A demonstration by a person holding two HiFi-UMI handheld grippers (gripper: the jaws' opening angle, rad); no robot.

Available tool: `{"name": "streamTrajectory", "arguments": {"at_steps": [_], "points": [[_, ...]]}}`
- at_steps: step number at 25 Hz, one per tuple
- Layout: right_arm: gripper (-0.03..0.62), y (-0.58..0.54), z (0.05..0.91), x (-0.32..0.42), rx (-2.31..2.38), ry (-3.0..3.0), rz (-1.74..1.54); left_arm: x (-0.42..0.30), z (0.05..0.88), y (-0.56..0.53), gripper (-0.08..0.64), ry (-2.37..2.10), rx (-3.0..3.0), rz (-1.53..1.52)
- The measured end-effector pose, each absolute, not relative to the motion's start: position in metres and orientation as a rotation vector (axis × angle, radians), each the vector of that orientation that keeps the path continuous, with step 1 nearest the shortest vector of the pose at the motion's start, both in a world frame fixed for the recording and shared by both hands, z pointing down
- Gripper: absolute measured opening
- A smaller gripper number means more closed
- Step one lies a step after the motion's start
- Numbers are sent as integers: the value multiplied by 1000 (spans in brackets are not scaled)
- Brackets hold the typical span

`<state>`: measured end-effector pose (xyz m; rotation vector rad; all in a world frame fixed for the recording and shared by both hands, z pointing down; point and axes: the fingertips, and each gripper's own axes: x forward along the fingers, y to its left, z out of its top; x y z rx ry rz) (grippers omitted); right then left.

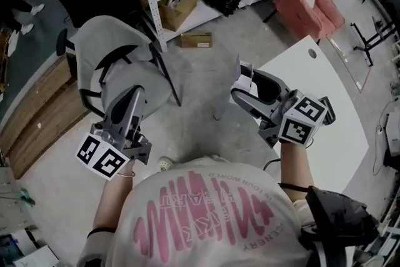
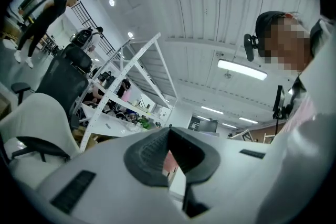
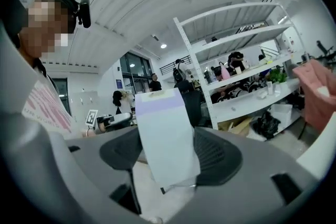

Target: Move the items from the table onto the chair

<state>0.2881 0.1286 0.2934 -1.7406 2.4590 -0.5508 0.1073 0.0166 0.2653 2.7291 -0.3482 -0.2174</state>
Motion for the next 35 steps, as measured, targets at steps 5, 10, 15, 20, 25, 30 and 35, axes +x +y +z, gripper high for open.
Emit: {"name": "streamTrajectory", "arguments": {"at_steps": [5, 10, 15, 20, 25, 30, 35], "points": [[318, 83, 313, 225, -1575, 2547, -642, 41, 265, -13, 9, -473, 2753, -199], [318, 35, 321, 158, -1464, 2644, -704, -45, 262, -49, 9, -649, 2750, -183], [318, -14, 338, 99, -1387, 2712, -746, -113, 270, -75, 9, -771, 2728, -184], [318, -51, 345, 54, -1292, 2760, -759, -155, 271, -88, 9, -861, 2707, -208], [318, -78, 366, 26, -1229, 2821, -858, -185, 284, -99, 9, -960, 2653, -221], [318, -108, 398, 8, -1155, 2840, -1009, -196, 301, -105, 9, -1012, 2598, -211], [318, -151, 429, 6, -1086, 2915, -1138, -210, 307, -128, 9, -1146, 2515, -212]]}}
